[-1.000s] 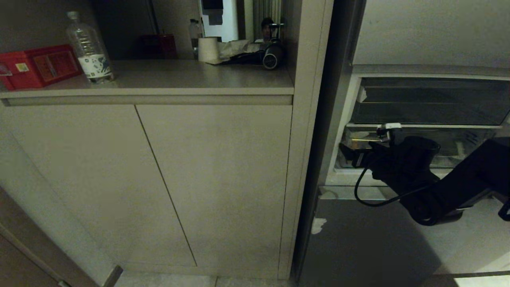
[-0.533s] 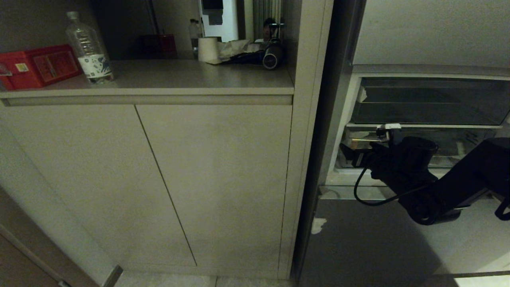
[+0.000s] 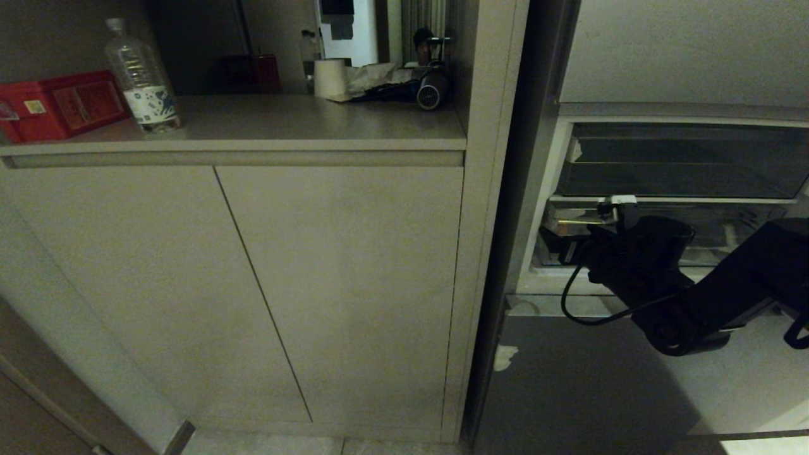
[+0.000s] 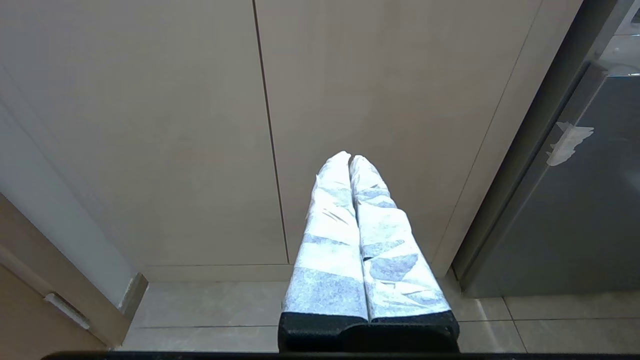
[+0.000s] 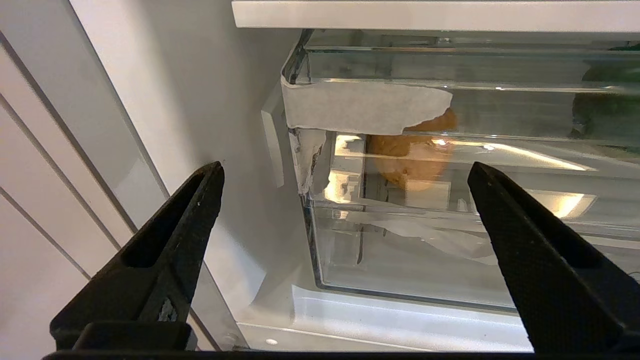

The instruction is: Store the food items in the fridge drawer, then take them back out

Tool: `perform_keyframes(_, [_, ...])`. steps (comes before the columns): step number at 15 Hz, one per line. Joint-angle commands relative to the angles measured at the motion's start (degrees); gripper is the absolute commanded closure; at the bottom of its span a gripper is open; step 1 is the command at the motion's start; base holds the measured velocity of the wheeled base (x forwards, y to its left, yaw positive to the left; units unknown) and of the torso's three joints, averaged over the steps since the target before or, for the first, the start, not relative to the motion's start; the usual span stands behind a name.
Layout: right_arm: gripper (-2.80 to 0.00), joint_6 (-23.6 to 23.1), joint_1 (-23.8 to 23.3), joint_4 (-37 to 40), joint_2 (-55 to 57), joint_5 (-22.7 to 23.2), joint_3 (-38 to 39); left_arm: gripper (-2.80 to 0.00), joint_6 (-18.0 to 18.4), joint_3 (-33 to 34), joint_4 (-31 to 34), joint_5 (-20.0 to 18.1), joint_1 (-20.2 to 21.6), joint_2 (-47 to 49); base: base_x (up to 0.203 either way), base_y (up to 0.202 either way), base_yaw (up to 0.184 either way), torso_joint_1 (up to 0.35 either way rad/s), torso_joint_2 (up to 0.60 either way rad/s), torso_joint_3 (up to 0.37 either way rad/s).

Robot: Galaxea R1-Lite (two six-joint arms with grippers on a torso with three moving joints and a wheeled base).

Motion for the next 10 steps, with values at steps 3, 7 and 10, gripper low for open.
perform_keyframes(3, [-2.8,0.0,0.1,-0.4,0.2,0.0,-1.1,0.0,0.0,0.0,0.0,0.0,0.0,0.1,0.0,0.0,0.0,0.0,0.0,0.0])
perform_keyframes(7, [-2.8,0.0,0.1,-0.4,2.3,-1.3,-3.2,0.0,0.0,0.0,0.0,0.0,0.0,0.1,0.0,0.0,0.0,0.0,0.0,0.0])
perform_keyframes(10, [-2.8,-0.1,0.1,-0.3,2.3,-1.3,-3.5,0.0,0.0,0.0,0.0,0.0,0.0,0.1,0.0,0.0,0.0,0.0,0.0,0.0])
